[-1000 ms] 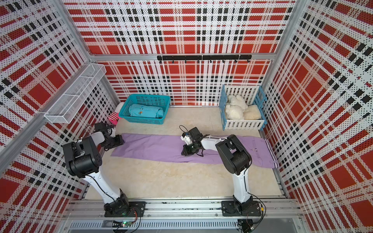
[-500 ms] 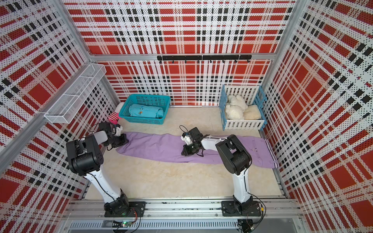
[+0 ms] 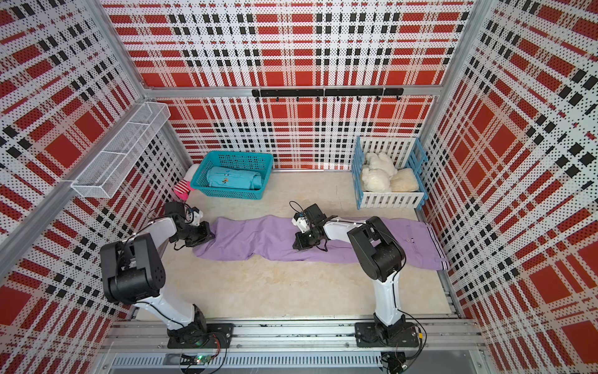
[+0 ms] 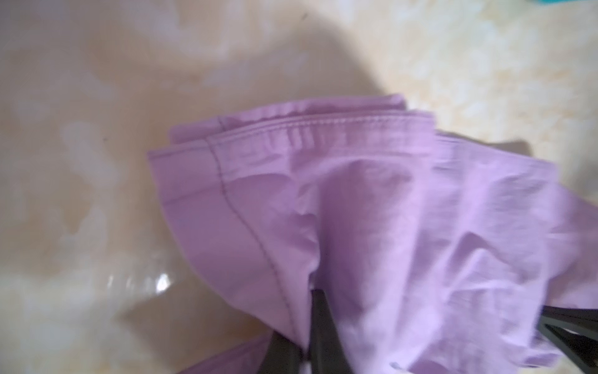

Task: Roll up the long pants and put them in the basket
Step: Fold the long pant at the center of the board.

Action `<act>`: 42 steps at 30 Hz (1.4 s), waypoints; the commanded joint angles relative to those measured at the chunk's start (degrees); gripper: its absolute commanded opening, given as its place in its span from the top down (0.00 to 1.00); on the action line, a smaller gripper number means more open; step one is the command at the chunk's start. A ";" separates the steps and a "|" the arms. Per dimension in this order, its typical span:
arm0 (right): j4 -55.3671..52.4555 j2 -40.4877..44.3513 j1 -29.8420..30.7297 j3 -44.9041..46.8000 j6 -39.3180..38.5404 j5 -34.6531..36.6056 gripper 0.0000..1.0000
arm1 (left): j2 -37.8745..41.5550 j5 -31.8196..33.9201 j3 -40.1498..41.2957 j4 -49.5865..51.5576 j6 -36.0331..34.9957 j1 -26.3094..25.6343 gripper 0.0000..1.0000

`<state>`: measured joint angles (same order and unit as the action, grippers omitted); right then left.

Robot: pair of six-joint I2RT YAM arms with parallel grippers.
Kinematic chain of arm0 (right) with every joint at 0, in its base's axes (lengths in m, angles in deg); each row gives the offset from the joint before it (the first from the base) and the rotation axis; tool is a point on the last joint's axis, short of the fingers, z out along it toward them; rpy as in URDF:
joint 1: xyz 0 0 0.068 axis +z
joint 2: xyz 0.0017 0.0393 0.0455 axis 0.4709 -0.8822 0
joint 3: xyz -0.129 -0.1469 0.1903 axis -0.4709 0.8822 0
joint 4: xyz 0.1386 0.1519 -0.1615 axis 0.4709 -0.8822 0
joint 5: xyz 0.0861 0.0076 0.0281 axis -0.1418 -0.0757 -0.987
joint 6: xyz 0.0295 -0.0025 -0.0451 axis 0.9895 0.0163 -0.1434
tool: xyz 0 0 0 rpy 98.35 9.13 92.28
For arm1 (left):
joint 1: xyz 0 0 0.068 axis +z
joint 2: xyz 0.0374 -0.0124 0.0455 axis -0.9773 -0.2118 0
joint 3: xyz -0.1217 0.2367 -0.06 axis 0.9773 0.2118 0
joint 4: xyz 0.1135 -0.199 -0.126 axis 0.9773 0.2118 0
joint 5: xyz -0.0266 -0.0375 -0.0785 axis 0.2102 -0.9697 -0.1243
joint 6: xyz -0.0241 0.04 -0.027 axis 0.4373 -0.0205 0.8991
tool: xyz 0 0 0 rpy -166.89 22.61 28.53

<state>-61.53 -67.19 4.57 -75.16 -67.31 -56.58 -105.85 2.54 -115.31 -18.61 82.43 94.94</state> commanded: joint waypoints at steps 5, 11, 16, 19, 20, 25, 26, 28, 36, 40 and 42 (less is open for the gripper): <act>-5.12 8.12 -2.66 0.23 1.09 4.37 1.00 | 10.42 0.61 -4.87 -0.72 9.84 -6.78 1.00; -7.79 16.13 -4.55 0.35 2.53 8.14 1.00 | 8.58 -1.54 -10.12 -7.15 19.53 -17.37 1.00; -11.64 25.52 -8.72 1.18 5.53 14.86 1.00 | -0.31 -0.90 -20.63 -11.88 26.94 -29.24 1.00; -15.14 30.80 -11.57 0.96 7.11 20.29 1.00 | -7.53 -1.10 -28.54 -14.10 30.42 -37.82 1.00; -16.43 32.16 -12.67 0.68 7.66 21.30 1.00 | -9.72 -1.36 -30.87 -14.96 31.41 -39.93 1.00; -20.72 39.90 -17.97 0.56 10.80 27.29 1.00 | -21.72 -3.16 -41.93 -21.95 37.83 -49.21 1.00; -21.20 41.27 -18.56 0.45 11.21 28.23 1.00 | -23.92 -3.76 -44.05 -23.41 39.06 -50.46 1.00; -22.54 43.82 -19.11 -0.34 11.60 30.20 1.00 | -28.84 -5.25 -49.06 -25.78 41.57 -52.94 1.00; -28.82 46.74 -19.93 -1.31 11.49 30.28 0.81 | -45.40 -8.91 -69.12 -27.87 47.52 -57.73 1.00; -30.45 49.27 -20.06 -0.98 12.43 34.44 0.70 | -48.96 -10.37 -72.23 -28.03 48.20 -59.93 1.00; -32.71 49.01 -20.69 -1.49 11.98 35.70 0.66 | -49.82 -10.73 -71.78 -29.21 48.94 -60.88 1.00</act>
<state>-90.38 -19.58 -15.27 -76.12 -55.52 -24.50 -154.15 -5.89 -185.56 -44.22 129.71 35.79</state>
